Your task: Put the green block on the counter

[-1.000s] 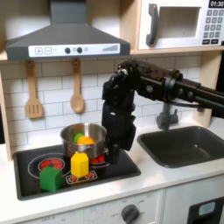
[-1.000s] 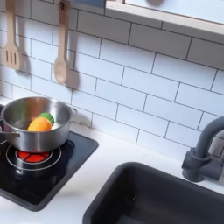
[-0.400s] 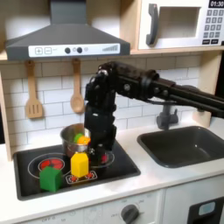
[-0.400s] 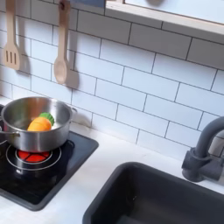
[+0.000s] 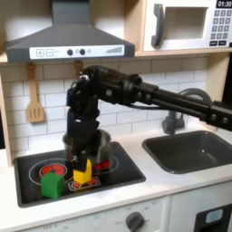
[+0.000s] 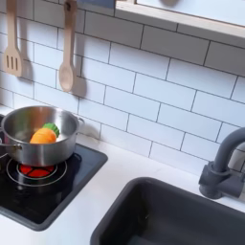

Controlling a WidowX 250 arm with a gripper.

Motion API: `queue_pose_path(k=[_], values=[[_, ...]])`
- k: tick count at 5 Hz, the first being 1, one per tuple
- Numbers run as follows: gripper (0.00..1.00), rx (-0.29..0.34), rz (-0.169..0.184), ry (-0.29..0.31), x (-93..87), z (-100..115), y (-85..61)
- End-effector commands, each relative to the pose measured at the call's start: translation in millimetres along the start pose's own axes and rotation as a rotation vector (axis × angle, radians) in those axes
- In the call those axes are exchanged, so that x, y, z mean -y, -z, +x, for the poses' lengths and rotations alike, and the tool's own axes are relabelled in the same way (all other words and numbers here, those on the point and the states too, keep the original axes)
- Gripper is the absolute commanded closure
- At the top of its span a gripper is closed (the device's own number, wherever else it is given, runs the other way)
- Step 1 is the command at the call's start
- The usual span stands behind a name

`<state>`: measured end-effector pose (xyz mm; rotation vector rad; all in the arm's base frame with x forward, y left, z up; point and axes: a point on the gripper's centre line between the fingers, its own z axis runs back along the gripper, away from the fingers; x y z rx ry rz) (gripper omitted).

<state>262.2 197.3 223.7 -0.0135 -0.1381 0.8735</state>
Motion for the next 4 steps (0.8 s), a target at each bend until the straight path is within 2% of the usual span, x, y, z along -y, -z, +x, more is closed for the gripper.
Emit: queue_pose_path(k=[1, 4], values=[[0.00, 0.003, 0.014, -0.075, -21.3, 23, 7.6], [0.00, 0.004, 0.021, -0.124, -41.8, 28, 9.8]])
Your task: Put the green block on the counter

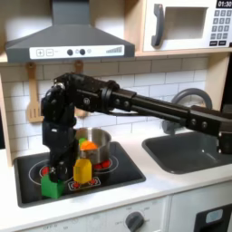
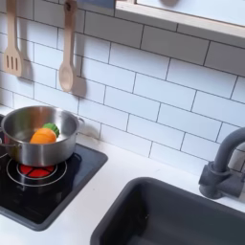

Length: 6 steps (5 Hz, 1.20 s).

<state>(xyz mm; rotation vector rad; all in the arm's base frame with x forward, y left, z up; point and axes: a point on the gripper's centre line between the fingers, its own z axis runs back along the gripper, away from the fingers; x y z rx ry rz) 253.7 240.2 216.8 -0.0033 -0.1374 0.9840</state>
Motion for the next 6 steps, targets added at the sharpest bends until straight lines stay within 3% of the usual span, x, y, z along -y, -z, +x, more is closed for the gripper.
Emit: queue_pose_path(k=[1, 3, 6], values=[[0.00, -0.010, 0.004, -0.018, -7.4, 2, 6.4], [0.00, -0.008, -0.008, -0.021, 1.0, 7, 16.5], [0.00, -0.003, -0.005, -0.033, -3.5, 10, 15.4]])
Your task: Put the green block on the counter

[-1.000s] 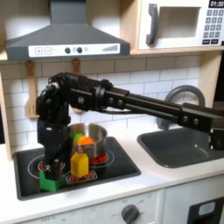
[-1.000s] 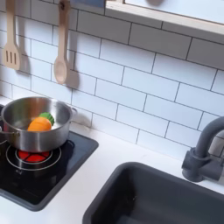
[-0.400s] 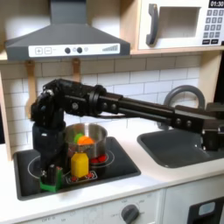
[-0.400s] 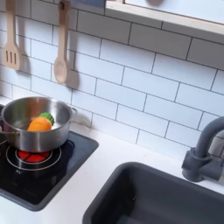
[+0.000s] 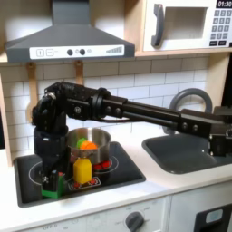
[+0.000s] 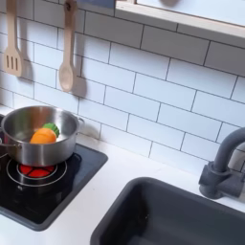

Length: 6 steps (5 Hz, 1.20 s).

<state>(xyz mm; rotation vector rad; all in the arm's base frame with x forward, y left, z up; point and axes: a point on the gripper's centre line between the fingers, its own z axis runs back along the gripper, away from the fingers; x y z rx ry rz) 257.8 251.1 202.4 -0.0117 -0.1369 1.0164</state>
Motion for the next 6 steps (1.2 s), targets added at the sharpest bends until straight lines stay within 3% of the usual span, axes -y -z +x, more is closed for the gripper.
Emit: queue_pose_path(k=[1, 2, 3, 4, 5, 6], values=[[0.00, -0.001, 0.001, -0.002, -0.5, 0, 0.5], [0.00, 0.013, 0.031, 0.020, -15.6, -6, 22.4], [0.00, 0.030, 0.026, -0.005, 3.4, 11, 42.1], [0.00, 0.045, 0.014, -0.061, 0.5, 16, 33.0], [0.00, 0.048, 0.008, -0.070, 8.4, 24, 32.6], [0.00, 0.038, -0.001, -0.095, 12.4, 30, 20.4]])
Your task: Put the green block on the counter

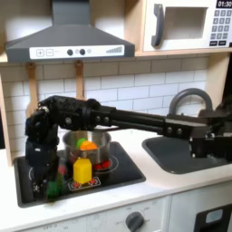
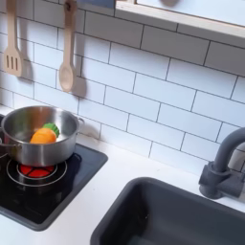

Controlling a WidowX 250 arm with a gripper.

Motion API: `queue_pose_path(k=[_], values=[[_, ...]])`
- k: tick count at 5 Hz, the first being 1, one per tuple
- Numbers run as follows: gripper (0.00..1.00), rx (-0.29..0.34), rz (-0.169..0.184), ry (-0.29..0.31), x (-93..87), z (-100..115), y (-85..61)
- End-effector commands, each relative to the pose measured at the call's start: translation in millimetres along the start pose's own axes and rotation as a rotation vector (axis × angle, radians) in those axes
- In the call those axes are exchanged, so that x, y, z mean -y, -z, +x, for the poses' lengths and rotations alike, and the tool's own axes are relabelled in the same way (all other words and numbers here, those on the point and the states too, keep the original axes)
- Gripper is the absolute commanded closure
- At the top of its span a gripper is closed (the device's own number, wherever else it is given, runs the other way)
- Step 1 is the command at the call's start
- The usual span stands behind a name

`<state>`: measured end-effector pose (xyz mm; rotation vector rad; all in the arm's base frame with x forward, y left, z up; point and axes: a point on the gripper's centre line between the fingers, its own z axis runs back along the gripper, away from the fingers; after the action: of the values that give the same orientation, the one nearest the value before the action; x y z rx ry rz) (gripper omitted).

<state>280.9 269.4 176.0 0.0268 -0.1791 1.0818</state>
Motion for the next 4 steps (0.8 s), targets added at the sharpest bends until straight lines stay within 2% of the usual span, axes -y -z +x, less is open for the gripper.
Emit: queue_pose_path(k=[1, 2, 3, 4], values=[[0.00, -0.007, -0.022, -0.050, 1.8, 13, -18.2], [0.00, -0.015, -0.039, -0.055, 5.4, 12, -26.5], [0.00, -0.024, -0.033, -0.051, 10.7, 9, -26.7], [0.00, -0.039, -0.017, -0.051, 11.7, 8, -14.6]])
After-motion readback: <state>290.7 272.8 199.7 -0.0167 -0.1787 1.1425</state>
